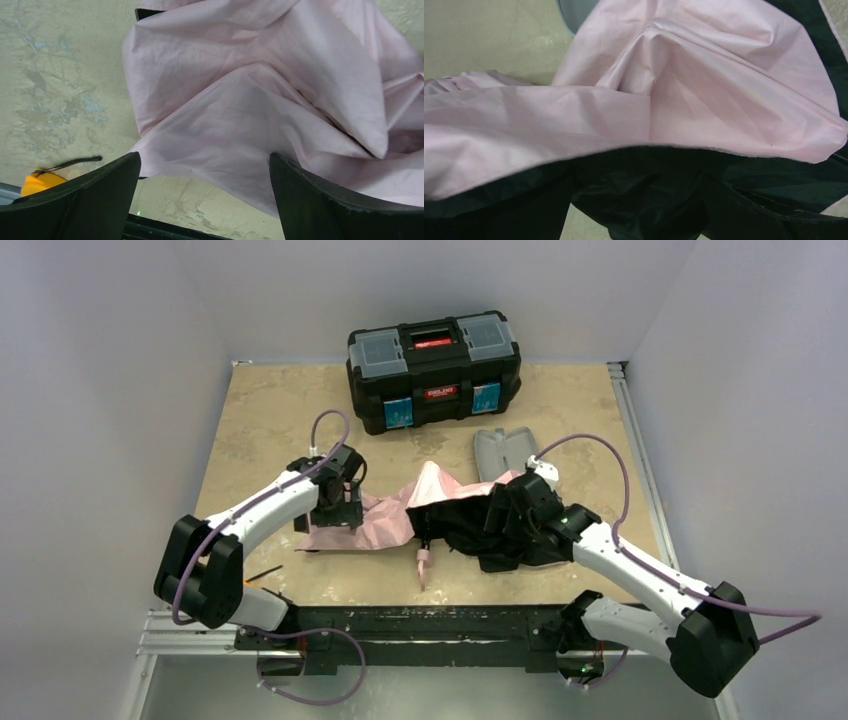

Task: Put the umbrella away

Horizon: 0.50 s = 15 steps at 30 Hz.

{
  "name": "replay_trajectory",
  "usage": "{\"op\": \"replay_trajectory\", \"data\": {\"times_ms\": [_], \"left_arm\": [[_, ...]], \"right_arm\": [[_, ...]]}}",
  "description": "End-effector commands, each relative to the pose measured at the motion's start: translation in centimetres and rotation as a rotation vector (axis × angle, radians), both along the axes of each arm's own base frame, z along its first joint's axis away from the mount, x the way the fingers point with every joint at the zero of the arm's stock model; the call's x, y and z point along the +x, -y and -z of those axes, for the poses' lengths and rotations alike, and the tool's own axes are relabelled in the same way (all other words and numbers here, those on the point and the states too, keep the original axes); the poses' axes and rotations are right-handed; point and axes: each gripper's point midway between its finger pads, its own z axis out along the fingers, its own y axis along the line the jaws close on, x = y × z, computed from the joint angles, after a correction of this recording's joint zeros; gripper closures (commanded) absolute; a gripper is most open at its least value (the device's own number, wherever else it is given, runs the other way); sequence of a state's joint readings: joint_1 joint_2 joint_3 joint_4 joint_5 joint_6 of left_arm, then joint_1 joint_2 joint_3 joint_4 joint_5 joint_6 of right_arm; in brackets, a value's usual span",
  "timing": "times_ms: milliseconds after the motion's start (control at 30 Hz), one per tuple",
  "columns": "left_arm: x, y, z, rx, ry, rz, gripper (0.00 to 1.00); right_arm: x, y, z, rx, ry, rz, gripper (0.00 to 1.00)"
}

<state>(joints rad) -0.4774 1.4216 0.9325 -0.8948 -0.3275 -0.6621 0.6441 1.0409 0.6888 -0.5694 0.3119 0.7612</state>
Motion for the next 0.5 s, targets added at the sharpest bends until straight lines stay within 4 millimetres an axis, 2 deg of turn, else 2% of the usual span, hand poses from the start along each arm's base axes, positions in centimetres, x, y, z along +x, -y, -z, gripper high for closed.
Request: {"op": "replay_trajectory", "data": {"times_ms": [0,100,233,400,467], "left_arm": [[0.4,0.3,1.8,-0.078,0.004,-0.063,0.0],[0.4,0.5,3.1,-0.118,-0.028,-0.09,0.0],[0.9,0.8,3.4,-0.137,-0.039,-0.115,0.04],[2.1,2.4,3.4,-0.2,-0.043,-0.127,0.21],[2.7,2.8,3.3,-0.205,-0.049,-0.121,0.31]], "right_arm": [[1.7,-1.4,0.4,0.08,0.087,-0.028,0.01],[2.2,-1.8,1.9,0.103,0.068,-0.044,0.01],[2.6,-3.5,4.4,0.151,0.023,-0.086,0.03],[2.8,-5.9,7.2,0.217,-0.037,-0.156,0.12],[2.9,-6.5,8.2,0.221,-0.059,-0.181,0.2]]}}
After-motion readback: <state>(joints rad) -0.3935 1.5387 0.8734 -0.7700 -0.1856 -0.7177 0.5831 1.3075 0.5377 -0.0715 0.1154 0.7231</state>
